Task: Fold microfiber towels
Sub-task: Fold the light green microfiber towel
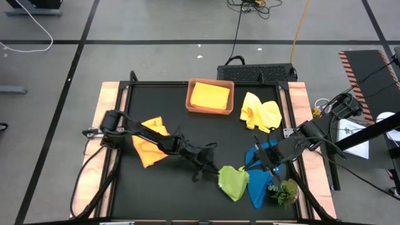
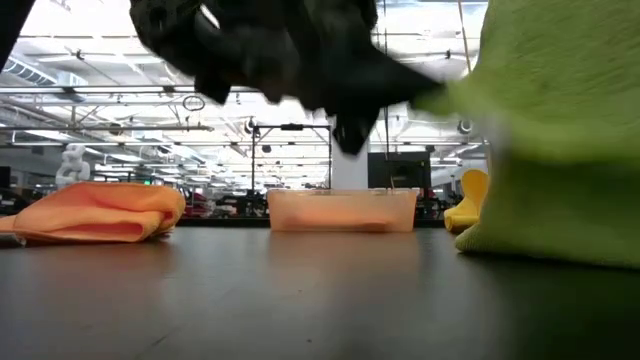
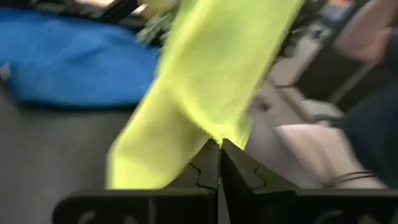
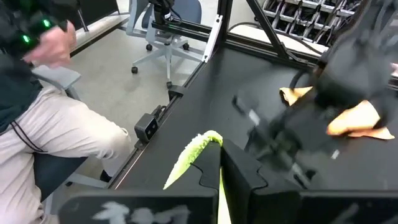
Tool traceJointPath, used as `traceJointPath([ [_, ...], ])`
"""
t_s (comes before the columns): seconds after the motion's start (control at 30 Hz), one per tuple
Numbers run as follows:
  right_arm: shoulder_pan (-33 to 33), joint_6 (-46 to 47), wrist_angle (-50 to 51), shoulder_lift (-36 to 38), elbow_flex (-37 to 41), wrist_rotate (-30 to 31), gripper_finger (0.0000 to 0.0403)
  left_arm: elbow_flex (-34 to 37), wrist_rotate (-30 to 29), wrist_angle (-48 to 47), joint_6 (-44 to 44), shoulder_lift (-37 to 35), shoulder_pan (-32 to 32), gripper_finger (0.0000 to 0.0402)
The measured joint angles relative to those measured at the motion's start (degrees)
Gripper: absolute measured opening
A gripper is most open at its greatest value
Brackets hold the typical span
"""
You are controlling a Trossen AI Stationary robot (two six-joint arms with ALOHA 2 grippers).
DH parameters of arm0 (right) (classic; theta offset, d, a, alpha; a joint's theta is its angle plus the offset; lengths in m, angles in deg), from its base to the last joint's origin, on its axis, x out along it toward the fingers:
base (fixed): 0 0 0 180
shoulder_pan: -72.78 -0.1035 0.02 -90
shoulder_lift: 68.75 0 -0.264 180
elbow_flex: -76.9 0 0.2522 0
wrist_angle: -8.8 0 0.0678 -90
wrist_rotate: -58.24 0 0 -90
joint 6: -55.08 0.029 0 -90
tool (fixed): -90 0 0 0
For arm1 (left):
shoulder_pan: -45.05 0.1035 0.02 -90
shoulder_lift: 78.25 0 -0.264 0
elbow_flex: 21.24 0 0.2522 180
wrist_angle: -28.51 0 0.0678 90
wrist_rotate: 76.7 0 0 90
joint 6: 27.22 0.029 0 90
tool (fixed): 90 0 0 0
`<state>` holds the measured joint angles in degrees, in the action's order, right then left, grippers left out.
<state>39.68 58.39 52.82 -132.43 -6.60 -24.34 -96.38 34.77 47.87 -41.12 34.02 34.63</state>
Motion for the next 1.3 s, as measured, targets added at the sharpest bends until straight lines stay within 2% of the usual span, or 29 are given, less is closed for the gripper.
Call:
traceJointPath([
  [0.07, 0.0, 0.09, -0.02, 0.0, 0.0, 0.0, 0.0, -0.02, 1.21, -2.87, 0.32, -3.85, -0.01, 0.0011],
  [0.13, 0.0, 0.5, 0.0, 0.0, 0.0, 0.0, 0.0, -0.02, 0.63, -9.9, 2.44, -9.16, -0.45, 0.0005],
  [0.2, 0.0, 1.64, 0.0, 0.0, 0.0, 0.07, 0.0, -0.02, -3.02, -18.4, 4.83, -15.31, -1.17, 0.0005],
  [0.37, -0.28, 7.5, -0.42, 0.04, 0.42, 3.28, 0.0, -0.02, -17.13, -39.73, 6.08, -32.92, -3.8, 0.0009],
  [0.47, -1.11, 8.61, -0.82, 0.0, 1.31, 3.49, 0.0, -0.04, -23.0, -46.32, 4.06, -41.53, -6.32, 0.0005],
  [0.6, -3.06, 9.08, -6.5, 0.0, 2.77, 3.13, 0.0, -0.04, -24.77, -49.31, 1.61, -48.69, -11.28, 0.0006],
  [0.8, -6.5, 9.1, -12.46, 0.0, 3.26, 3.19, 0.0, -0.04, -25.5, -49.86, -2.05, -50.18, -17.14, 0.0005],
  [0.97, -8.14, 11.34, -11.38, 0.0, 3.26, 6.57, 0.0, -0.07, -24.75, -54.29, -3.18, -48.37, -19.39, 0.0007],
  [1.2, -5.74, 16.8, -0.71, 0.03, 4.47, 13.74, 0.0, -0.07, -28.67, -67.4, -7.35, -44.62, -14.53, 0.0009],
  [1.3, -2.76, 18.64, 0.18, 0.04, 7.85, 13.21, 0.0, -0.07, -28.83, -70.32, -6.75, -41.68, -10.96, 0.0007],
])
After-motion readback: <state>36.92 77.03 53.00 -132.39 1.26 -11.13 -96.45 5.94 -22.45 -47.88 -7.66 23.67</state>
